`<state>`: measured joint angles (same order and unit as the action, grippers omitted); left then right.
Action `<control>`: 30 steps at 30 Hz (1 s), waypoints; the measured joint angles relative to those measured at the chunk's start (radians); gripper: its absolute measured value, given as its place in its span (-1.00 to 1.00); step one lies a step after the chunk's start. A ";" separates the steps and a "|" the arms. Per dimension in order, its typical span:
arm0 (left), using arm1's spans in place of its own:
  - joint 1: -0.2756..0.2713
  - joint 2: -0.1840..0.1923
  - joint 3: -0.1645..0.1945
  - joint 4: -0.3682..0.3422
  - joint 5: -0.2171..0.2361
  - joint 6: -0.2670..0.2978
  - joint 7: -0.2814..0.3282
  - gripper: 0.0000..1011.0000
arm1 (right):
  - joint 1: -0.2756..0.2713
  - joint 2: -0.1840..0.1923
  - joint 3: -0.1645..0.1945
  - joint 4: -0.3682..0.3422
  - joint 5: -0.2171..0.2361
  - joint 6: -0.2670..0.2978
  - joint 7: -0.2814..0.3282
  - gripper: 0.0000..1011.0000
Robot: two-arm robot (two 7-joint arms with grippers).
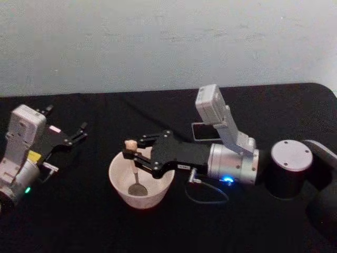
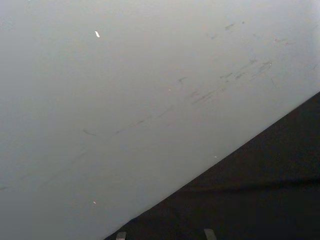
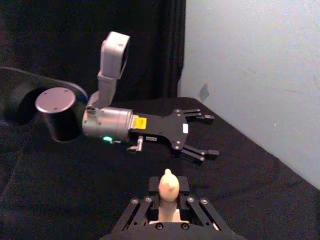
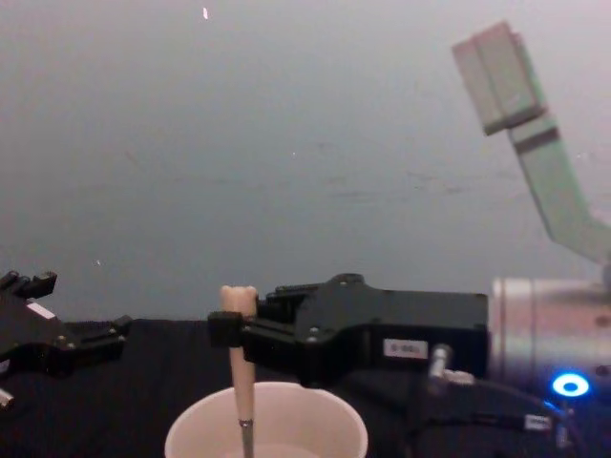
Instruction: Pick up the stirring spoon with one hand, stir inside the cup, then place it back in its original position.
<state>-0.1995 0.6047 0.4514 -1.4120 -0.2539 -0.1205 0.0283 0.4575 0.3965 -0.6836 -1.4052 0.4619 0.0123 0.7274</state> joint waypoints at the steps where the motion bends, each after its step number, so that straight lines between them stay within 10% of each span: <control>1: 0.000 0.000 0.000 0.000 0.000 0.000 0.000 0.98 | 0.009 -0.012 -0.004 0.015 0.000 0.003 -0.004 -0.58; 16: 0.000 0.000 0.000 0.000 0.000 0.000 0.000 0.98 | 0.101 -0.113 -0.009 0.187 -0.044 -0.021 -0.066 -0.58; 30: 0.000 0.000 0.000 0.000 0.000 0.000 0.000 0.98 | 0.101 -0.094 0.033 0.195 -0.074 -0.028 -0.090 -0.58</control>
<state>-0.1995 0.6047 0.4513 -1.4120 -0.2539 -0.1205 0.0283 0.5583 0.3028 -0.6510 -1.2101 0.3882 -0.0155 0.6379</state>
